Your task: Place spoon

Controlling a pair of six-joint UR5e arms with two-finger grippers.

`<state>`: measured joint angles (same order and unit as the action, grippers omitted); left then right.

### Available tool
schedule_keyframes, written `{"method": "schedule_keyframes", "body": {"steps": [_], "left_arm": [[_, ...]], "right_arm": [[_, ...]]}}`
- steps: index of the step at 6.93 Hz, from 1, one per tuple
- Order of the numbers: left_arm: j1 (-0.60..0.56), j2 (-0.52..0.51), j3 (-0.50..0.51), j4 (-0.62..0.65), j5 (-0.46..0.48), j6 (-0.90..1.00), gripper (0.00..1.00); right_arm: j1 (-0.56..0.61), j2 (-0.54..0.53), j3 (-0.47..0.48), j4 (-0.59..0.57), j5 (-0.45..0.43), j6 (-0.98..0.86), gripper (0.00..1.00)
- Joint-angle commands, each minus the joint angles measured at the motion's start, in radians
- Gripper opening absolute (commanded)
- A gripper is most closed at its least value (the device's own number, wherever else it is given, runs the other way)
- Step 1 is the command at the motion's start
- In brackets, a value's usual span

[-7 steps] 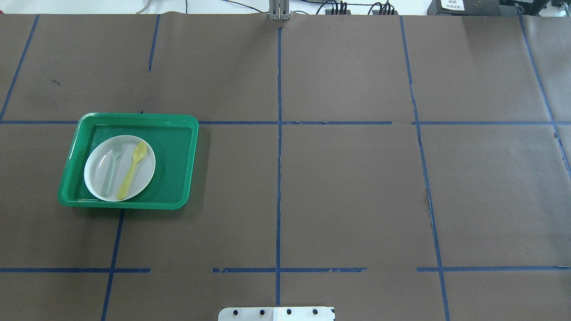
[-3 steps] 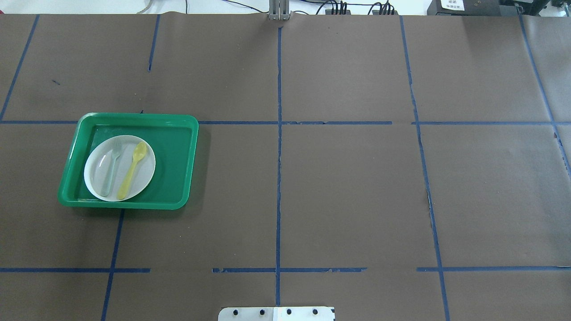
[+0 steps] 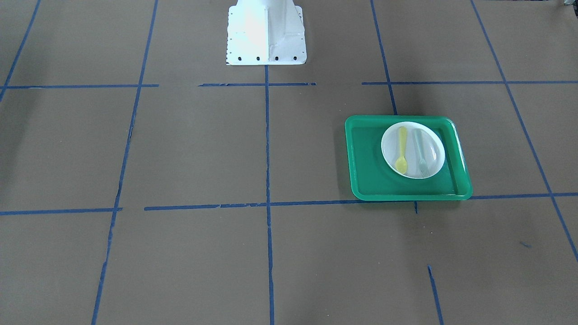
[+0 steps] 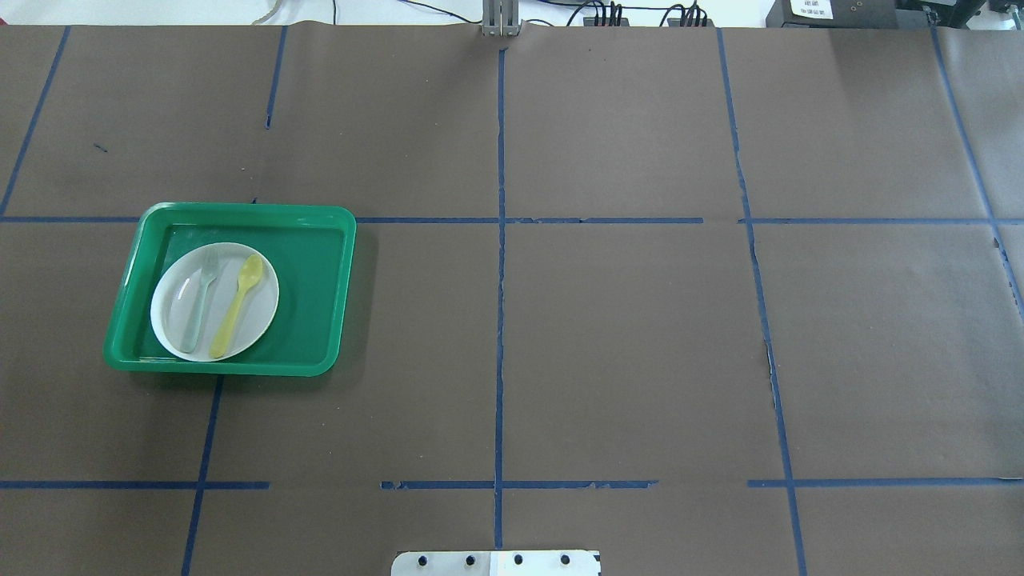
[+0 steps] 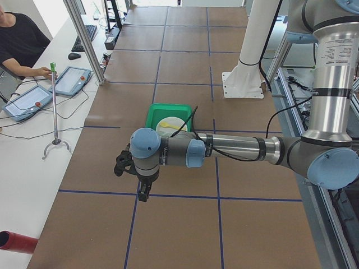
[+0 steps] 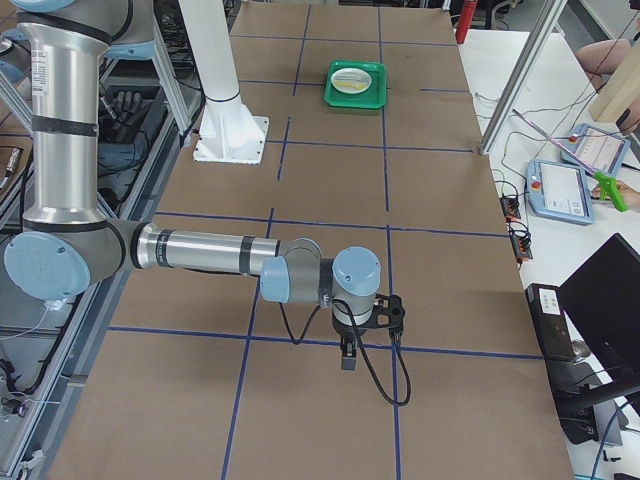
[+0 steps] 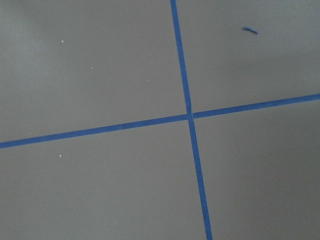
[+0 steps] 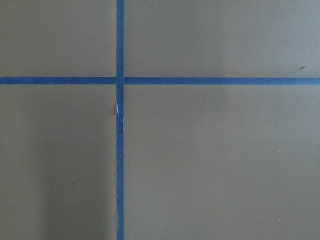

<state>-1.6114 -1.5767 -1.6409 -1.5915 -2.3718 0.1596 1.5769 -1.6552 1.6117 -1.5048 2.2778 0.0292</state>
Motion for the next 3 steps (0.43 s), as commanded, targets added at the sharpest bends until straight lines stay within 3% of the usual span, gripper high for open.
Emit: {"method": "schedule_keyframes", "body": {"steps": [1, 3], "left_arm": [[0.198, -0.058, -0.011, -0.065, -0.004, -0.175, 1.0], [0.374, -0.083, -0.014, -0.283, -0.001, -0.5, 0.99]], "right_arm": [[0.0, 0.0, 0.0, 0.0, 0.0, 0.0, 1.0], [0.0, 0.0, 0.0, 0.0, 0.0, 0.0, 1.0]]}}
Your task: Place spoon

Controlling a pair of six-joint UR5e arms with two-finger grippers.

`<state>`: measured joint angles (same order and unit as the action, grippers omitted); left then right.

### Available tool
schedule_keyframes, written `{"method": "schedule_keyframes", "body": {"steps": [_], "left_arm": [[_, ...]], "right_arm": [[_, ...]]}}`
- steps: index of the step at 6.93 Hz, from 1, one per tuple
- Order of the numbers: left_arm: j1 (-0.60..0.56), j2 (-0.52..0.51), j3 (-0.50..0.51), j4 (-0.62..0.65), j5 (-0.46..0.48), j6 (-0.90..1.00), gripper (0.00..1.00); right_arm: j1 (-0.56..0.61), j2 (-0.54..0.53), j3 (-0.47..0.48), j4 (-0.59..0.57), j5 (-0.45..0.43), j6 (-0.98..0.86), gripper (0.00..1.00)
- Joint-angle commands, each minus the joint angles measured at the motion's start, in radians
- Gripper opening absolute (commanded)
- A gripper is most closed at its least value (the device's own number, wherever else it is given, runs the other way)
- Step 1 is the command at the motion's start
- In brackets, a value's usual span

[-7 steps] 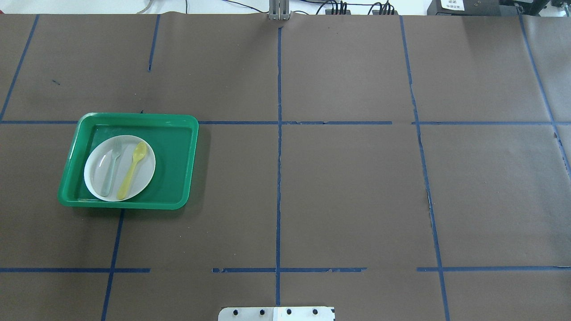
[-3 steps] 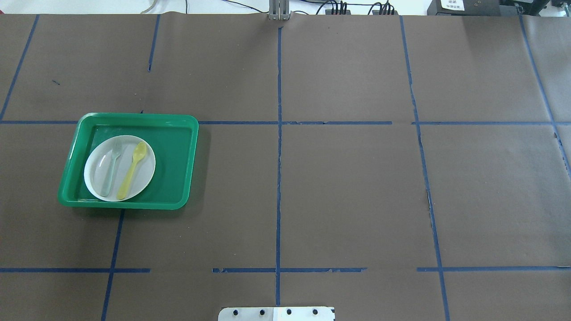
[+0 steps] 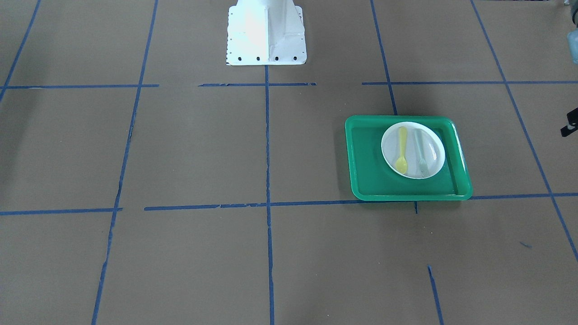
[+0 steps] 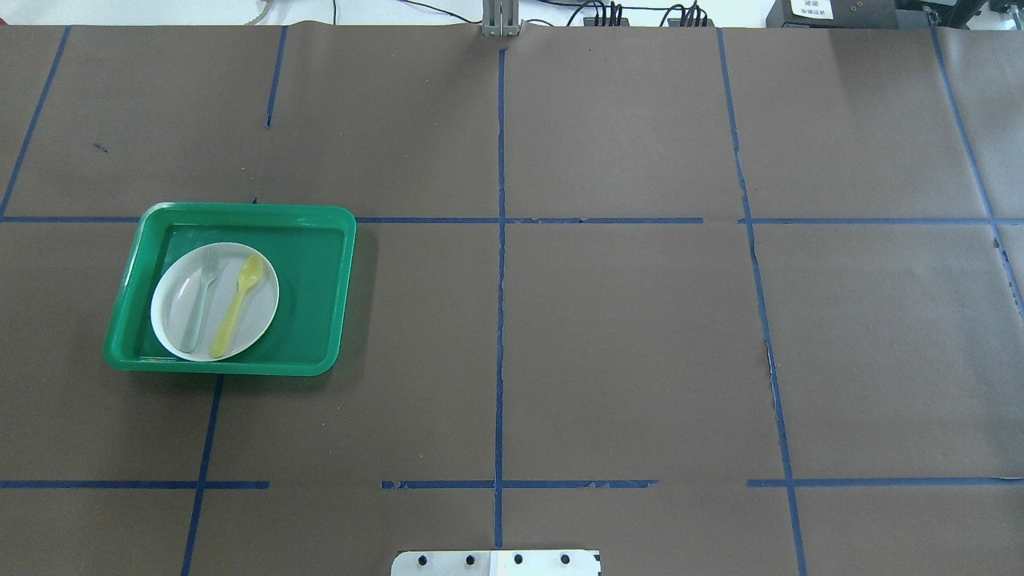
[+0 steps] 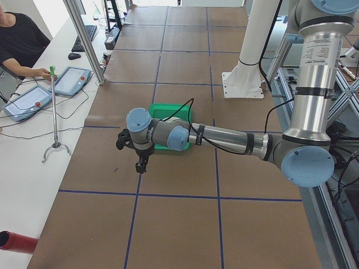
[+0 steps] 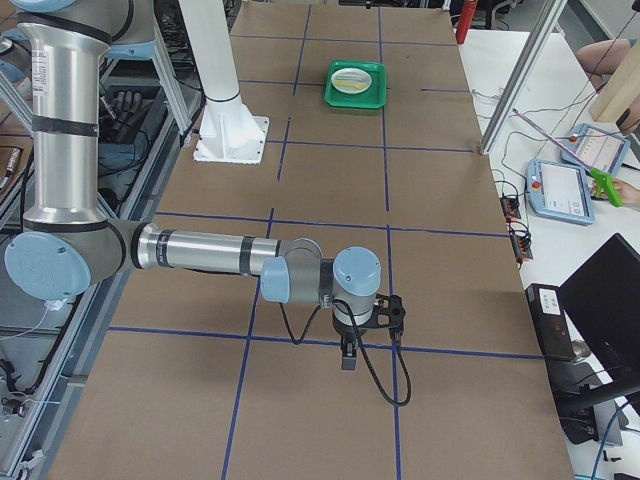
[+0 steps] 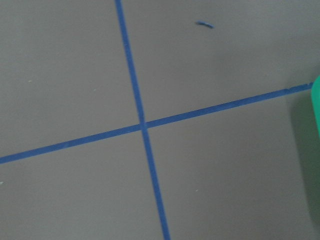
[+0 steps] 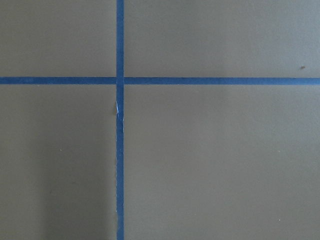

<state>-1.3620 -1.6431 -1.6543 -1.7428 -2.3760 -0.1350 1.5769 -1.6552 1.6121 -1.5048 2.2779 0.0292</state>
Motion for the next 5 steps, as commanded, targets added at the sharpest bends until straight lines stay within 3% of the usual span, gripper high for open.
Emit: {"method": "schedule_keyframes", "body": {"steps": [1, 2, 3, 4, 5], "left_arm": [[0.182, -0.055, -0.002, -0.197, 0.015, -0.316, 0.99], [0.28, -0.096, -0.001, -0.198, 0.021, -0.386, 0.99], [0.39, -0.156, -0.001, -0.199, 0.12, -0.503, 0.99], [0.458, -0.185, -0.012, -0.198, 0.205, -0.55, 0.94], [0.471, -0.185, -0.019, -0.199, 0.207, -0.551, 0.88]], "right_arm": [[0.0, 0.0, 0.0, 0.0, 0.0, 0.0, 1.0], [0.0, 0.0, 0.0, 0.0, 0.0, 0.0, 1.0], [0.0, 0.0, 0.0, 0.0, 0.0, 0.0, 1.0], [0.0, 0.0, 0.0, 0.0, 0.0, 0.0, 1.0], [0.0, 0.0, 0.0, 0.0, 0.0, 0.0, 1.0]]}}
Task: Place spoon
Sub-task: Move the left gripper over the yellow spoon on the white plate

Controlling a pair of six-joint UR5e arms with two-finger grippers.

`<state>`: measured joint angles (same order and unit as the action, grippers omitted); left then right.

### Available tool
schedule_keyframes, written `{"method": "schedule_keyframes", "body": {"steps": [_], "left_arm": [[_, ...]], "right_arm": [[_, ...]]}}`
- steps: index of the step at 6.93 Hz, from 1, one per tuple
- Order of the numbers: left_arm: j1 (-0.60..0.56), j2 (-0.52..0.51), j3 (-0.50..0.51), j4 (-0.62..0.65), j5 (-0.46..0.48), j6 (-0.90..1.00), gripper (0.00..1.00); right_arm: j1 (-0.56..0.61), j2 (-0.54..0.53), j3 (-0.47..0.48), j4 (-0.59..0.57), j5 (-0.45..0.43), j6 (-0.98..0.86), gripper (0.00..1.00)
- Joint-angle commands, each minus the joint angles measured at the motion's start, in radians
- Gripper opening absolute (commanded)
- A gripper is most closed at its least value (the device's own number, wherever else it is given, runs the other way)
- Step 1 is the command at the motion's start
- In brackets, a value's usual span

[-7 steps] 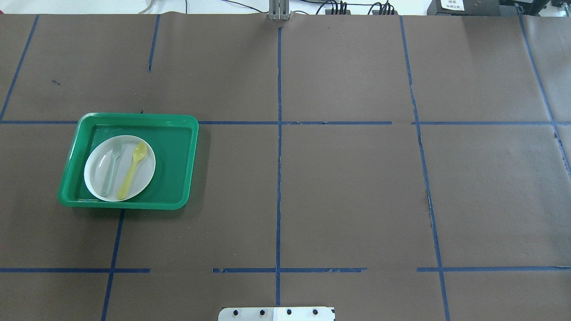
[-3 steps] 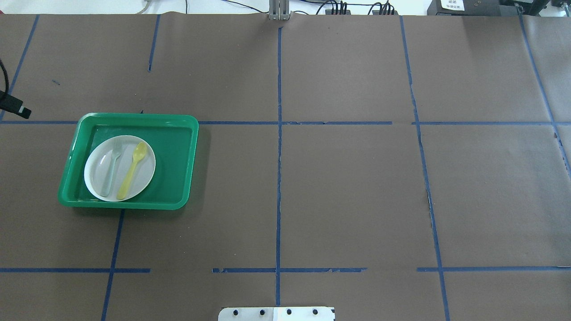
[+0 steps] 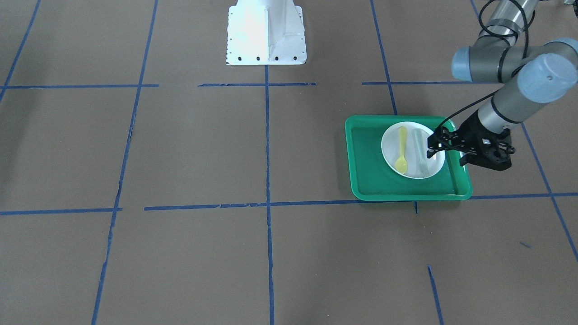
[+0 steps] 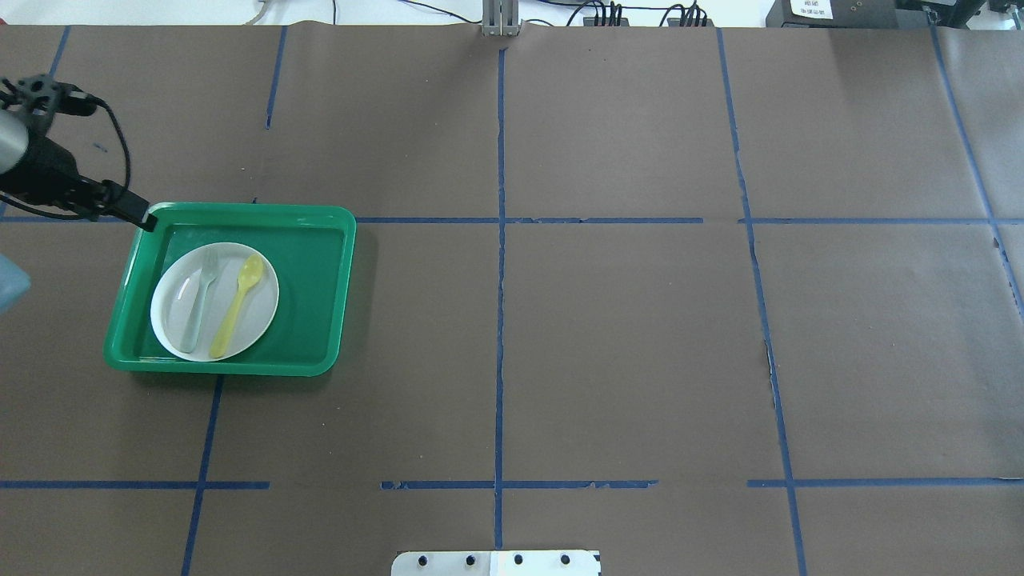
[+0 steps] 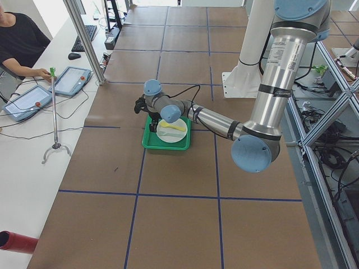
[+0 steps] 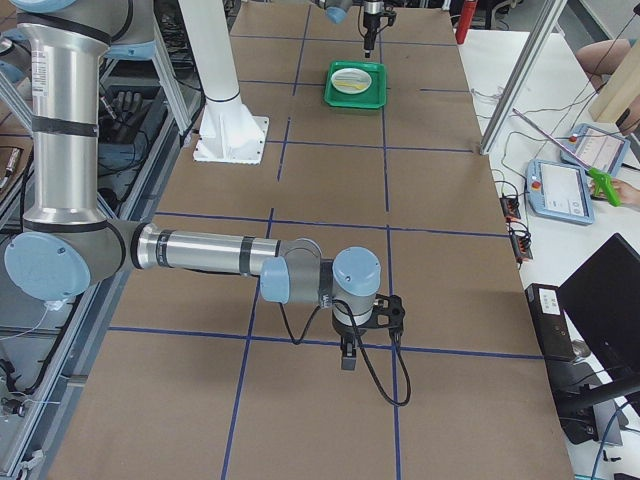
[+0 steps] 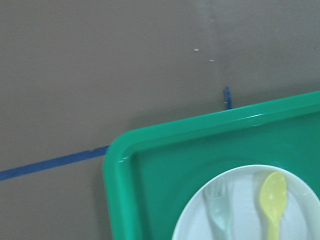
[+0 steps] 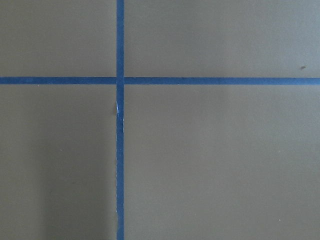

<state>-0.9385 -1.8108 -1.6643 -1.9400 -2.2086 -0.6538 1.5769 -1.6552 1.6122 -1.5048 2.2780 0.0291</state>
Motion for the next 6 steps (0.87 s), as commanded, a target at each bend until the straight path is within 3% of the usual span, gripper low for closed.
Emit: {"method": "schedule_keyframes", "body": {"steps": [1, 3, 6], "left_arm": [[0.079, -0.015, -0.008, -0.002, 0.043, -0.027, 0.85], [0.128, -0.01, 0.003, 0.001, 0.104, -0.023, 0.83], [0.161, -0.007, 0.015, 0.006, 0.102, -0.035, 0.78]], "right_arm": [[0.0, 0.0, 0.0, 0.0, 0.0, 0.0, 1.0], [0.0, 0.0, 0.0, 0.0, 0.0, 0.0, 1.0], [0.0, 0.0, 0.0, 0.0, 0.0, 0.0, 1.0]]}}
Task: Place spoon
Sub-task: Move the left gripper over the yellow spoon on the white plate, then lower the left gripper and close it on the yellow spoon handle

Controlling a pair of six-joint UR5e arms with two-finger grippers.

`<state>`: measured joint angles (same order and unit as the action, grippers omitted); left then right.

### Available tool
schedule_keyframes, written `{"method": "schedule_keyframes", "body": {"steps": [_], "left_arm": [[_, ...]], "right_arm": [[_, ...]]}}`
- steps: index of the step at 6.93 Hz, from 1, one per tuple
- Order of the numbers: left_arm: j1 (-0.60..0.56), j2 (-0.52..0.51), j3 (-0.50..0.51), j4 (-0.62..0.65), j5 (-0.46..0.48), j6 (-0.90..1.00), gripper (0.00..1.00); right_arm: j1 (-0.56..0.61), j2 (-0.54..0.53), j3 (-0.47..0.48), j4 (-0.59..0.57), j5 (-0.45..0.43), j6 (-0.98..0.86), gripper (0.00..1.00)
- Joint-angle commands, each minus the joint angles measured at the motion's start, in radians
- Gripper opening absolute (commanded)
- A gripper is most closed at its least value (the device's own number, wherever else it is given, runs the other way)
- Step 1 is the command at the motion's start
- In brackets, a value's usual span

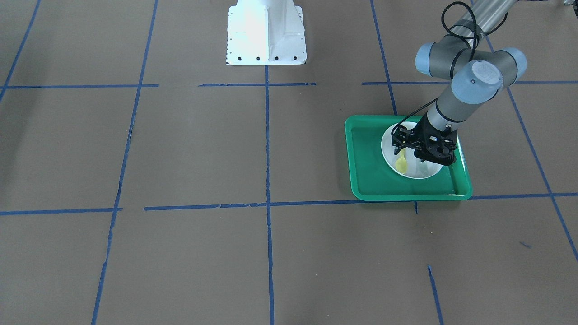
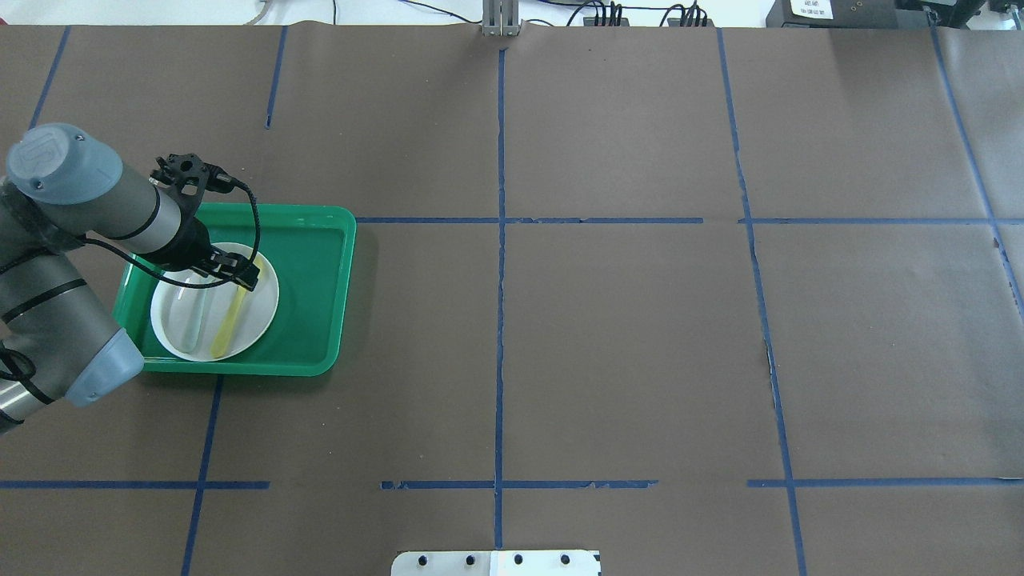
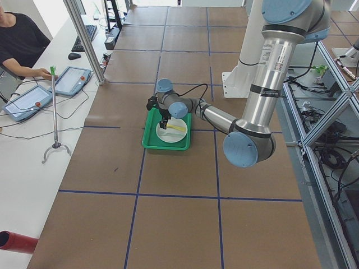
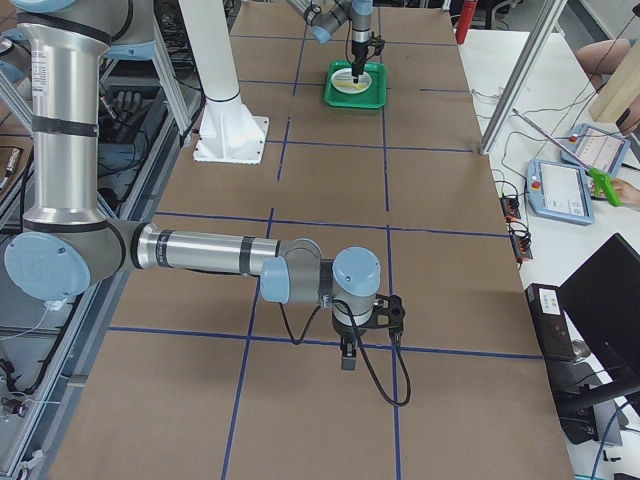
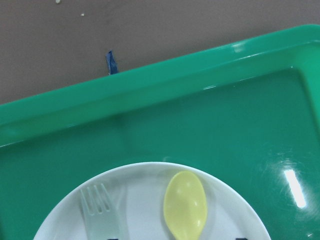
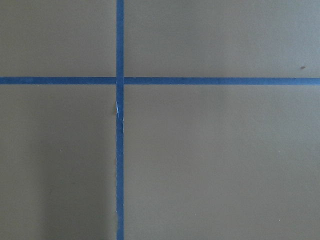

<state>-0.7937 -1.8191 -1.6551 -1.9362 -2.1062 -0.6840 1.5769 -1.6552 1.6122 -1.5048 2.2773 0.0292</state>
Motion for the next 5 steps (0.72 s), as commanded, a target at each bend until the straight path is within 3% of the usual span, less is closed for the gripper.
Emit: {"method": "schedule_keyframes", "body": {"steps": [1, 3, 5], "left_arm": [[0.02, 0.003, 0.014, 0.003, -0.001, -0.005, 0.76], [0.025, 0.003, 0.015, 0.003, -0.009, -0.005, 0.73], [0.027, 0.004, 0.015, 0.003, -0.011, -0.005, 0.55]], "right_arm": [[0.0, 0.0, 0.0, 0.0, 0.001, 0.0, 1.0], [0.0, 0.0, -0.002, 0.0, 0.001, 0.0, 1.0], [0.0, 0.0, 0.0, 0.0, 0.001, 0.0, 1.0]]}}
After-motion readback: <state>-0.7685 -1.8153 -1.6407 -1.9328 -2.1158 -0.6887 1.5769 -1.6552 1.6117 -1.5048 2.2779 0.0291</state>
